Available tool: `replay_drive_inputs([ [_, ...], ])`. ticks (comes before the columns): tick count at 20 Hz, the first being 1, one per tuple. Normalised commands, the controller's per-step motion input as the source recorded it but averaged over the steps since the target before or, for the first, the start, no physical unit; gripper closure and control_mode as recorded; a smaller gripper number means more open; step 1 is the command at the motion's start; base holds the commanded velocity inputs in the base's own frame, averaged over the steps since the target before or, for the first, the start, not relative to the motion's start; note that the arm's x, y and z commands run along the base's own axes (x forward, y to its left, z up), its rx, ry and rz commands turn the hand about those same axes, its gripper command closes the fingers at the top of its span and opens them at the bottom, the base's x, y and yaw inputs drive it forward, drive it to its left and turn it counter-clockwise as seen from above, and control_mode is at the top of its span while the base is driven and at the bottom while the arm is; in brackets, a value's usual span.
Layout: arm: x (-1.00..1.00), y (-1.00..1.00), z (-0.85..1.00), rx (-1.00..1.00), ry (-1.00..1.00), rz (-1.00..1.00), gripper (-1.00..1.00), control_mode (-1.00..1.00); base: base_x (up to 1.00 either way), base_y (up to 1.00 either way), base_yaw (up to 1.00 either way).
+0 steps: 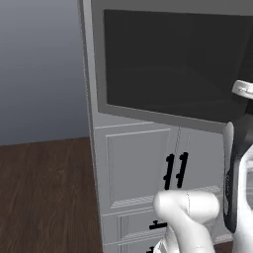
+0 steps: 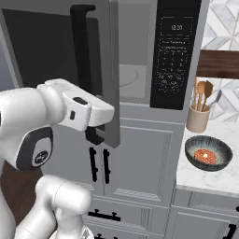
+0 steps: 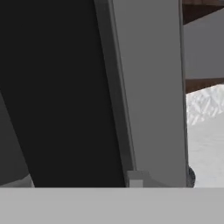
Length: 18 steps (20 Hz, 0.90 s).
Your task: Open the microwave, place the bowl with waffle inside the microwave, then close the microwave door and turn it on.
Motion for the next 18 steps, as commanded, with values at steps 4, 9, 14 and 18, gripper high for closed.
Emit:
replay_drive_inputs([
  [4,-1.0,0.3,0.0,-0.08,-0.01,-0.23,1.0,-1.0,0.0,0.0,0.0],
  [9,-0.99,0.13,0.0,-0.06,-0.05,-0.2,1.0,-1.0,0.0,0.0,0.0],
  [14,-0.61,0.17,-0.02,-0.06,-0.06,-0.12,1.0,-1.0,0.0,0.0,0.0],
  [18,-0.22,0.36,-0.23,-0.11,-0.01,-0.05,1.0,-1.0,0.0,0.0,0.0],
])
